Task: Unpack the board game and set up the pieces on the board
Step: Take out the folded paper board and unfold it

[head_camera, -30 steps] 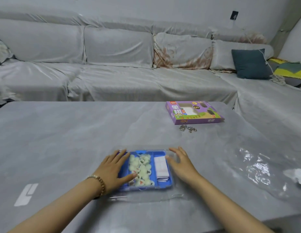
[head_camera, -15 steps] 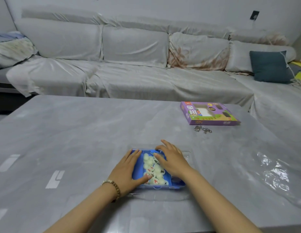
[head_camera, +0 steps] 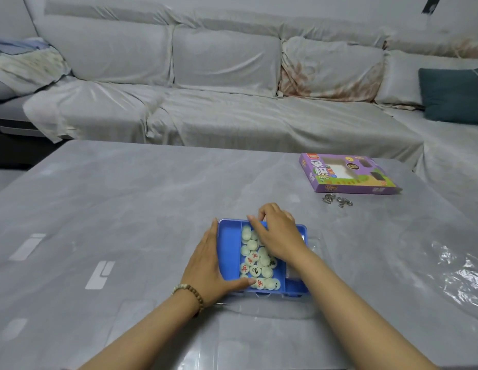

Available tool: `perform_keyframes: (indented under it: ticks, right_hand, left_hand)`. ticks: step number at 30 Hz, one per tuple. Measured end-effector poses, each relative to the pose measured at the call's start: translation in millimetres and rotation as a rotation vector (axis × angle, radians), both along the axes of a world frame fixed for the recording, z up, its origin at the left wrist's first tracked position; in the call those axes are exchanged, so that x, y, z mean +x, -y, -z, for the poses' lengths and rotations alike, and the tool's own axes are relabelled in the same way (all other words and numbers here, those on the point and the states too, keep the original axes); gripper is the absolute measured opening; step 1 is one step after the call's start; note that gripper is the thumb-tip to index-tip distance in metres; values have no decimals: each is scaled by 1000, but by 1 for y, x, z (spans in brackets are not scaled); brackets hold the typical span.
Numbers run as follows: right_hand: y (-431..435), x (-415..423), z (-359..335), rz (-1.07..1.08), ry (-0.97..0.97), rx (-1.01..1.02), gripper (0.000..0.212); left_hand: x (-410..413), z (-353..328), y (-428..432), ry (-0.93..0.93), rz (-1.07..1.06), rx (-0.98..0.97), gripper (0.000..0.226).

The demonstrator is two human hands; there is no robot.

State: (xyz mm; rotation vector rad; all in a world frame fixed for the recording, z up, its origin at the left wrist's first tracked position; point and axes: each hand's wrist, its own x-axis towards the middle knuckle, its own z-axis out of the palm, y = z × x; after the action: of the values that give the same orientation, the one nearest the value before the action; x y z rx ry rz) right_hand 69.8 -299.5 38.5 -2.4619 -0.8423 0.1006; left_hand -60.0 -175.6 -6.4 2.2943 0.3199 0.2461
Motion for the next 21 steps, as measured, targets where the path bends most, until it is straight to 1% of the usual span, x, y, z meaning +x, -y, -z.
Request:
perform_keyframes:
  ticks: [2, 3, 6, 7, 8, 10, 11, 12, 14, 16, 18, 19, 21]
  right_hand:
    - [2, -6, -5, -31, -43, 73, 28]
    - [4, -8, -5, -51, -54, 99, 26]
    - [14, -7, -3, -52, -27, 150, 21]
    - [18, -7, -4, -36, -5, 200, 22]
    - [22, -6, -6, -16, 28, 283, 22]
    - [30, -6, -12, 35, 153, 475, 23]
    - [33, -6, -13, 56, 231, 533, 25]
    - [36, -6, -13, 62, 293, 558, 28]
    - [40, -8, -11, 34, 331, 543, 30]
    - [41, -9, -5, -22, 269, 502, 23]
    - [41, -9, 3, -73, 119, 431, 10]
    - [41, -10, 7, -86, 27, 375, 10]
    - [39, -12, 14, -86, -115, 254, 14]
  left_hand:
    - [3, 8, -1, 49, -27, -151, 120]
    - [4, 9, -1, 73, -52, -251, 106]
    - [10, 3, 0, 136, -173, -570, 50]
    - [12, -3, -1, 170, -213, -644, 37]
    - [14, -9, -2, 206, -249, -688, 31]
    - [17, -21, -8, 245, -321, -763, 30]
    - [20, -23, -14, 250, -350, -806, 30]
    - [22, -25, -21, 249, -371, -837, 31]
    - [26, -26, -39, 252, -422, -872, 38]
    - [27, -24, -55, 257, -523, -872, 46]
    - [26, -18, -69, 240, -669, -832, 51]
    - [24, -14, -75, 227, -735, -834, 53]
    - [21, -8, -82, 248, -791, -950, 53]
